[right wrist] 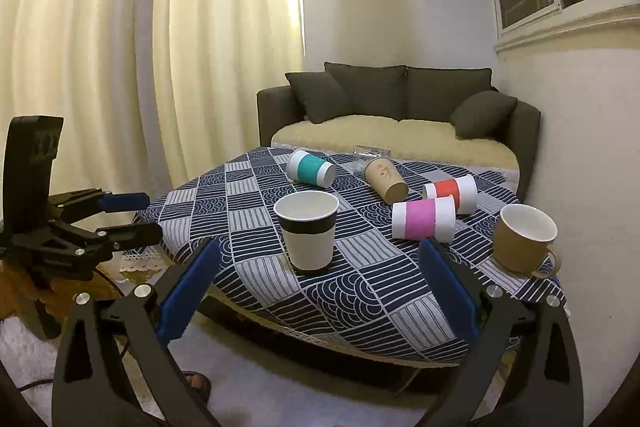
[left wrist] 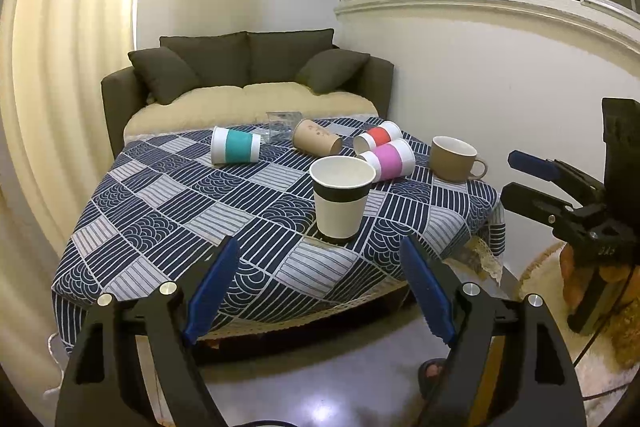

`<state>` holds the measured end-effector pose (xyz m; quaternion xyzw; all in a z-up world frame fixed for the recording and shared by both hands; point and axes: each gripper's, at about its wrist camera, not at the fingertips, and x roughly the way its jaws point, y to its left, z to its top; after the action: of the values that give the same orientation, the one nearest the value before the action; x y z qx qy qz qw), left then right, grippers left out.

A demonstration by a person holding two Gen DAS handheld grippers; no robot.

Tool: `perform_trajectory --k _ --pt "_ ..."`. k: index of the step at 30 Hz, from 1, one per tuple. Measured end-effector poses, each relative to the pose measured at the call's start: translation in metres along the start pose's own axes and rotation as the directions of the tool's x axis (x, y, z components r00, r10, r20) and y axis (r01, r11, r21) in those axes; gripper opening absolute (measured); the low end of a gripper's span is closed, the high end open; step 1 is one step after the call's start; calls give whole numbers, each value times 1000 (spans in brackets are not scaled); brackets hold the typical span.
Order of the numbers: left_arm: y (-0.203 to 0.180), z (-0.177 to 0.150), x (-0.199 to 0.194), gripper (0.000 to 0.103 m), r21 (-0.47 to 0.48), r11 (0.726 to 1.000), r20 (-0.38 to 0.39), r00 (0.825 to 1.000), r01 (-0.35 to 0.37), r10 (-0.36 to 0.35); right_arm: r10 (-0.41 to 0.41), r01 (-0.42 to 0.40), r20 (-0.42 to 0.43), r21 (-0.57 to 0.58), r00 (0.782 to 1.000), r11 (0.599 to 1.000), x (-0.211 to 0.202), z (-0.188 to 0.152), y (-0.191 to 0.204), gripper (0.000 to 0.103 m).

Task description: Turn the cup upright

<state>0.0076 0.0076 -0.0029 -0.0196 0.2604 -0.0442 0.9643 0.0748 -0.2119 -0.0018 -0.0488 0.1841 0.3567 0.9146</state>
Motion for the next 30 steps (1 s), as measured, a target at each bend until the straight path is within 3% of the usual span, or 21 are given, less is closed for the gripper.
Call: perform_trajectory --k 30 --pt "-2 1 -4 80 2 1000 9 1000 11 -11 -13 13 -13 -12 1000 1000 3 -3 3 98"
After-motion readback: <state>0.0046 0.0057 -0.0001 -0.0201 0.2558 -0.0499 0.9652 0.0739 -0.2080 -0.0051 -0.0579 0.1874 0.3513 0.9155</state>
